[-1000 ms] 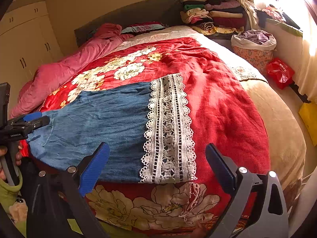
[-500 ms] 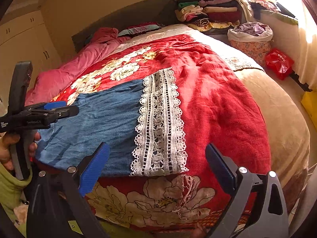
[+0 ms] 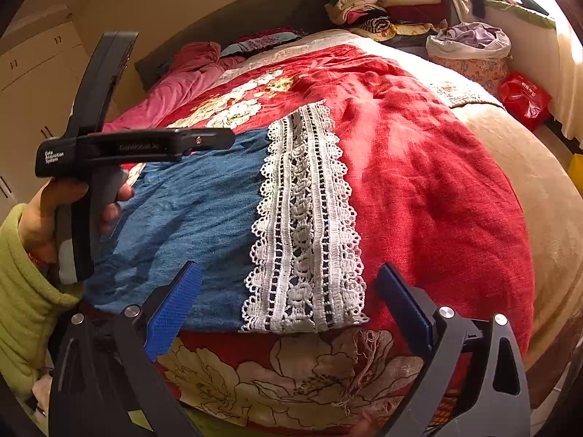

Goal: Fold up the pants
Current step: 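Grasp the lace-trimmed hem with the left tool while the right tool grasps the lace edge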

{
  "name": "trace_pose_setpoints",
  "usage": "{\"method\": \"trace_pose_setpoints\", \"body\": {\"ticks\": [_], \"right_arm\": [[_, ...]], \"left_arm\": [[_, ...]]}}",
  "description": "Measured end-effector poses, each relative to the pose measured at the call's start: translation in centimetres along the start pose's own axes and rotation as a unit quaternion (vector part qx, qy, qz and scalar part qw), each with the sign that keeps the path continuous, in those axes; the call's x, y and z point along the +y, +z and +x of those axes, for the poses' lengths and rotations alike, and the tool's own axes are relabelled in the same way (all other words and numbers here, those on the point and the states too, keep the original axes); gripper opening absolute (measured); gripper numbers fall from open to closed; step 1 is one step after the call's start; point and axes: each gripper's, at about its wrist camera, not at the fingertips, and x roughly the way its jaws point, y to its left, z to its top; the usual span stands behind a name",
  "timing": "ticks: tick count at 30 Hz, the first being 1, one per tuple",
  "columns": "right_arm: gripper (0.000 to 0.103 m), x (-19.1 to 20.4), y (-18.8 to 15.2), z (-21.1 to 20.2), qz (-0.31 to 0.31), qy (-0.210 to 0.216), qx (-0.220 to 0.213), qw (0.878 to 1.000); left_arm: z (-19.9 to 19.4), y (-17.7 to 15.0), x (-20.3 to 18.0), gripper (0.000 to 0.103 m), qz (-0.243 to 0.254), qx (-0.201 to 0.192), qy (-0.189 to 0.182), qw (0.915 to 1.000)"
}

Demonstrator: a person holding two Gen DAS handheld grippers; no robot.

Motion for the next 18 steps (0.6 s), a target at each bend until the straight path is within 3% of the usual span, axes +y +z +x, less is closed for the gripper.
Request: {"method": "trace_pose_setpoints", "body": {"ticks": [6, 7, 11, 13, 15, 18], "right_arm": [[0.095, -0.2, -0.1, 1.0, 0.007, 0.009, 0.004, 1.000], [0.090, -0.2, -0.1, 1.0, 0.007, 0.009, 0.003, 1.000], [0.061, 0.1, 0.3, 1.3, 0.007, 0.014, 0.005, 1.000], [0.056, 0.4, 0.4, 1.3, 0.004, 0.034, 0.008, 0.999], [0.055, 0.7, 0.5, 1.6, -0.001, 0.043, 0.009, 0.999], [0.055, 0.5, 0.5, 2.4, 0.008, 0.043, 0.011, 0.999]], "left_arm": [[3.0, 1.6, -0.3, 0.086, 0.030, 0.005, -0.016, 0.9994], [3.4, 1.8, -0.1, 0.084, 0.030, 0.007, -0.021, 0.9993], [5.1, 1.9, 1.2, 0.061, -0.002, 0.020, -0.081, 0.9965], [5.1, 1.6, 1.1, 0.053, -0.005, 0.017, -0.101, 0.9947], [4.8, 1.5, 0.7, 0.038, 0.002, 0.017, -0.127, 0.9918], [4.7, 1.4, -0.5, 0.038, 0.029, 0.021, -0.121, 0.9921]]}}
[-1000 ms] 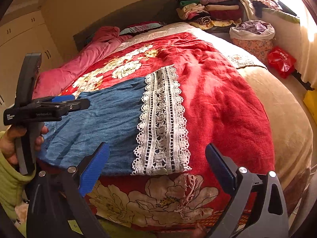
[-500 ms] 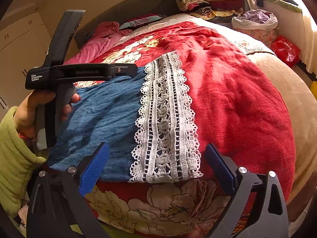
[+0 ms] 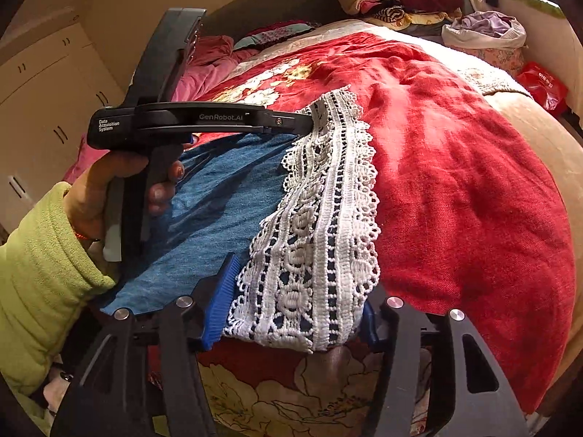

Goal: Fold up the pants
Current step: 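Grasp the lace-trimmed hem with the left tool while the right tool grasps the lace edge, then lift the lace-trimmed leg with both tools and fold it over the other leg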

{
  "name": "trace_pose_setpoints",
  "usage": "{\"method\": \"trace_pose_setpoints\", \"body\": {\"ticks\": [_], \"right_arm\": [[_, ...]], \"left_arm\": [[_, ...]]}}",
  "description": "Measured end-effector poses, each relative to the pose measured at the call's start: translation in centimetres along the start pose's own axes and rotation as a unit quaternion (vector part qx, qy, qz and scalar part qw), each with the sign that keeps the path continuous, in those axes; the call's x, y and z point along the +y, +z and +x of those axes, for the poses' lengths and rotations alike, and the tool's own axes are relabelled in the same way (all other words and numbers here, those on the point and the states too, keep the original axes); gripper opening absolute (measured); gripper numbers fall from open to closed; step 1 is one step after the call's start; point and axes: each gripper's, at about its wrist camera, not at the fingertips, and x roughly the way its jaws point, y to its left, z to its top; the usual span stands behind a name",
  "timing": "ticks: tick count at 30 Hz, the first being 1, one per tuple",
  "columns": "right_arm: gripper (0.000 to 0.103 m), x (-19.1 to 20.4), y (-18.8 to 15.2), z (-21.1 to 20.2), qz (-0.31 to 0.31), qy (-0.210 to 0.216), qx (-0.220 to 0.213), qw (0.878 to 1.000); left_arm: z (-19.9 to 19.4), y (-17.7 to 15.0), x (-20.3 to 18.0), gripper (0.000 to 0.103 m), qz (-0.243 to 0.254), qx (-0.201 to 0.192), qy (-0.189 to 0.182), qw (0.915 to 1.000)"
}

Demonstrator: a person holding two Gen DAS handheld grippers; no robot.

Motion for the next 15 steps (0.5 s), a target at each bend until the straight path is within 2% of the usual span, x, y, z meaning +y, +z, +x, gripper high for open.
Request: {"method": "trace_pose_setpoints", "body": {"ticks": [3, 7, 9, 15], "right_arm": [[0.056, 0.0, 0.1, 0.2, 0.005, 0.005, -0.008, 1.000], [0.055, -0.1, 0.1, 0.4, 0.006, 0.010, -0.012, 1.000], [0.053, 0.0, 0.1, 0.6, 0.002, 0.010, -0.012, 1.000], [0.039, 0.7, 0.4, 0.5, -0.013, 0.012, -0.011, 1.000]], "left_arm": [[0.7, 0.0, -0.6, 0.044, 0.028, 0.004, 0.018, 0.9994], [1.6, 0.0, -0.3, 0.045, 0.020, 0.006, 0.017, 0.9997], [1.6, -0.2, -0.8, 0.030, 0.027, 0.008, 0.013, 0.9995], [0.8, -0.5, -1.4, 0.014, 0.016, -0.004, 0.042, 0.9990]]}}
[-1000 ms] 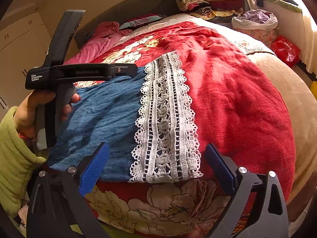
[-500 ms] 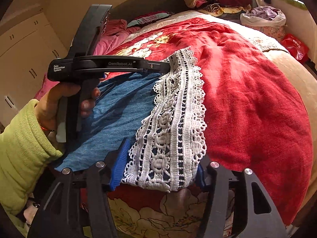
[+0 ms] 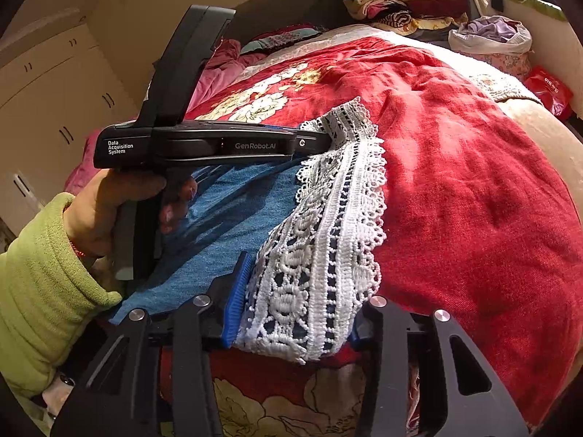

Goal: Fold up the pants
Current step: 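Lift the lace-trimmed leg with both tools and fold it over the other leg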

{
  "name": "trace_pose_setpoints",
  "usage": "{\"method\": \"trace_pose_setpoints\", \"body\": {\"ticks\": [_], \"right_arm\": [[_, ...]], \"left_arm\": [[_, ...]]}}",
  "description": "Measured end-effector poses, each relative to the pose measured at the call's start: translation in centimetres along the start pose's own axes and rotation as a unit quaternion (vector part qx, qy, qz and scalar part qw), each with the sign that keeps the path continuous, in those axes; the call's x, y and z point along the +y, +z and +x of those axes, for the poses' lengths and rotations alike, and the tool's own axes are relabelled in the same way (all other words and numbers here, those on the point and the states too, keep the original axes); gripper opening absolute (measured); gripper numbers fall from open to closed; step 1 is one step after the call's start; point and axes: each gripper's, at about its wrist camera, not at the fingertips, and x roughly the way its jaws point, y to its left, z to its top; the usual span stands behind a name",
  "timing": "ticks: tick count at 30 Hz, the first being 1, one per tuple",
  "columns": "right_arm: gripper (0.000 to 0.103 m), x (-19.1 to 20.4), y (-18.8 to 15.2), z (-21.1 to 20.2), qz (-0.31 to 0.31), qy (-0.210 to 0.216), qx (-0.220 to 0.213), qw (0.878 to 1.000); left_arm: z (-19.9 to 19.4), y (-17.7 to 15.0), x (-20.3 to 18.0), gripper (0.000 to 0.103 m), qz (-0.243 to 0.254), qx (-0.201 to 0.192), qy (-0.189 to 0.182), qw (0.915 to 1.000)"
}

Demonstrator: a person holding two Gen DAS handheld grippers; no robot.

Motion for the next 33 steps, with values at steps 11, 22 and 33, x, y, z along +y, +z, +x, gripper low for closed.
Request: {"method": "trace_pose_setpoints", "body": {"ticks": [11, 22, 33], "right_arm": [[0.034, 4.5, 1.7, -1.9, -0.063, 0.022, -0.017, 0.998], [0.034, 16.3, 2.5, 1.2, -0.201, 0.068, 0.004, 0.977], [0.034, 22.0, -0.9, 7.1, -0.254, 0.058, 0.084, 0.962]], "left_arm": [[-6.6, -1.5, 4.3, 0.007, -0.110, -0.087, -0.088, 0.9862], [-15.1, -7.7, 11.0, 0.007, -0.164, -0.143, -0.022, 0.9758], [-19.6, -17.9, 19.3, 0.023, -0.364, -0.163, -0.009, 0.9169]]}}
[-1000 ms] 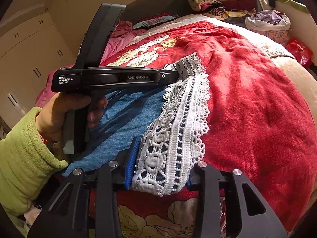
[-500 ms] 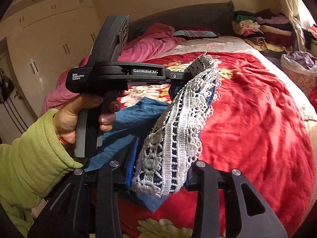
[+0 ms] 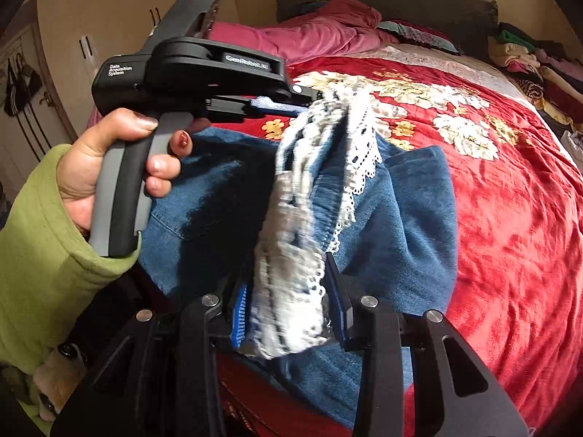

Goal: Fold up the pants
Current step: 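Lift the lace-trimmed leg with both tools and fold it over the other leg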

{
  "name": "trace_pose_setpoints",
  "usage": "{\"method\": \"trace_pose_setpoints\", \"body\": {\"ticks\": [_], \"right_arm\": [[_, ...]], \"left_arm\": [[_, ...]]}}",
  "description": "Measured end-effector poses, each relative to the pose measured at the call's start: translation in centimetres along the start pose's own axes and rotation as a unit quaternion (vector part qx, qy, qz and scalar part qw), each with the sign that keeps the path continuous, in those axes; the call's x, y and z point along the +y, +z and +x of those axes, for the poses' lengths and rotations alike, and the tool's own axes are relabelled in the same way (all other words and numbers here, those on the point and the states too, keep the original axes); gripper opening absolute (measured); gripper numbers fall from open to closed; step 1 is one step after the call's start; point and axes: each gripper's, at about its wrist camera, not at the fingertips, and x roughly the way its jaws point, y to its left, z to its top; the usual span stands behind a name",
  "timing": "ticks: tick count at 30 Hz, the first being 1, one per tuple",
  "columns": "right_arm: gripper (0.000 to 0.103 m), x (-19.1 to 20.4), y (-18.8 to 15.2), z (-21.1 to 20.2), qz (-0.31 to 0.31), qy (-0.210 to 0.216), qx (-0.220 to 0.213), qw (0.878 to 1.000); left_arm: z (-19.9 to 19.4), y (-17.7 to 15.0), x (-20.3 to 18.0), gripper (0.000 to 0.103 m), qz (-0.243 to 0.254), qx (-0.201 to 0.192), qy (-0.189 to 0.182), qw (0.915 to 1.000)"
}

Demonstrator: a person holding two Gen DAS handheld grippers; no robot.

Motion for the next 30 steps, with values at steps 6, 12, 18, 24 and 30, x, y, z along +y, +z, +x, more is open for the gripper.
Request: {"method": "trace_pose_setpoints", "body": {"ticks": [6, 12, 18, 24, 30], "right_arm": [[0.036, 5.0, -0.3, 2.3, -0.102, -0.034, 0.013, 0.994], [0.051, 7.1, -1.1, 2.5, -0.140, -0.030, -0.004, 0.990], [0.055, 6.7, -2.4, 0.5, -0.120, -0.033, -0.004, 0.992], [0.055, 7.3, -3.6, 1.0, -0.124, -0.035, 0.000, 0.992], [0.055, 8.4, -3.5, 1.4, -0.133, -0.041, -0.007, 0.990]], "left_arm": [[-4.3, -0.4, 3.4, 0.039, -0.043, -0.034, 0.004, 0.9985], [-2.3, -2.0, 2.7, 0.045, -0.028, 0.000, 0.007, 0.9996], [-0.6, -2.5, 1.8, 0.051, -0.005, 0.022, 0.012, 0.9997], [1.7, -2.2, 1.5, 0.052, 0.003, 0.045, 0.020, 0.9988], [3.9, -1.2, 1.8, 0.052, -0.004, 0.065, 0.027, 0.9975]]}}
